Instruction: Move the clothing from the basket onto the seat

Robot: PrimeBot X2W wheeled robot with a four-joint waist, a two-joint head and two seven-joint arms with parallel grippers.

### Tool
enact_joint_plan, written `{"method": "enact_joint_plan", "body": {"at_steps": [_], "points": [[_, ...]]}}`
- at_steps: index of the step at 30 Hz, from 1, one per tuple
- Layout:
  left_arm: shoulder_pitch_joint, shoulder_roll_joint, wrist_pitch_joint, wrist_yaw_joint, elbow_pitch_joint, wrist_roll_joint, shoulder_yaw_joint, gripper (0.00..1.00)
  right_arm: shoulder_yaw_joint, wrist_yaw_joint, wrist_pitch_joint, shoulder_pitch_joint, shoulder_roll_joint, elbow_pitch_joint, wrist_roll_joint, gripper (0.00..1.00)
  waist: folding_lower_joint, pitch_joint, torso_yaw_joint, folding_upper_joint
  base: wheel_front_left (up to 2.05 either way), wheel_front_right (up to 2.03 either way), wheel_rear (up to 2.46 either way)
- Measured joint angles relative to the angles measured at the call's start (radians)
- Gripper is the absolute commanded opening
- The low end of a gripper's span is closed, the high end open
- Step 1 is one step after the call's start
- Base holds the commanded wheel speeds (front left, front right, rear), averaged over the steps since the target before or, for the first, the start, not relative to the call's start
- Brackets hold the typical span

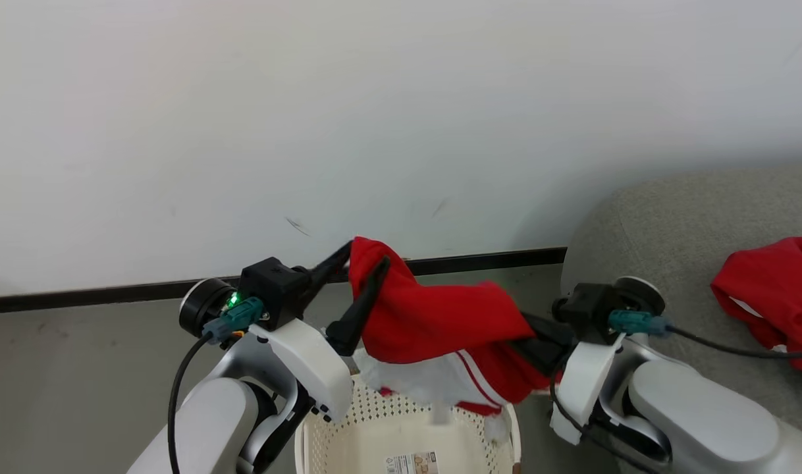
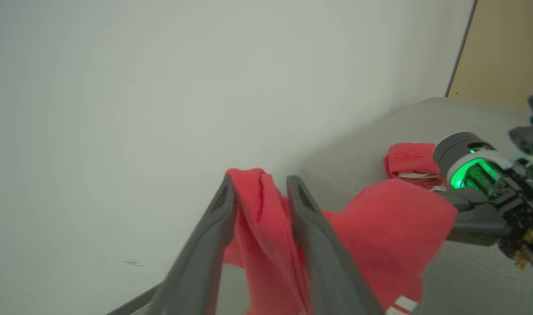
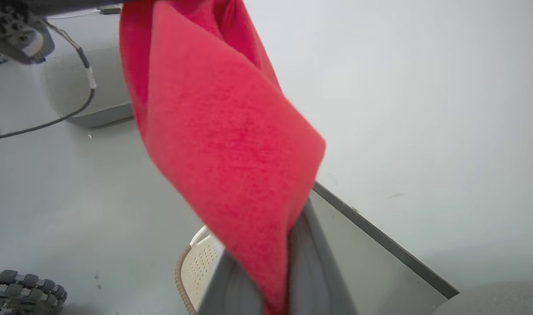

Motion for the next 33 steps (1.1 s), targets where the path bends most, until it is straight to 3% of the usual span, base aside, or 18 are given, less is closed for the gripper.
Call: {"method": "enact_joint_plan", "body": {"at_steps": [17, 33], "points": [[0.115, -0.027, -0.137, 0.019, 0.049, -0.018, 0.016, 1.0, -0.396, 0.0, 0.0, 0.131, -0.088, -0.063, -0.072, 0.0, 0.0, 0.011, -0.075, 0.0, 0.0, 0.0, 0.0], [0.147, -0.066, -0.188, -0.002, 0.056, -0.022, -0.051, 1.0, -0.699, 0.0, 0.0, 0.329, -0.095, -0.112, -0.164, 0.0, 0.0, 0.01, -0.15, 0.0, 0.0, 0.0, 0.0]]}}
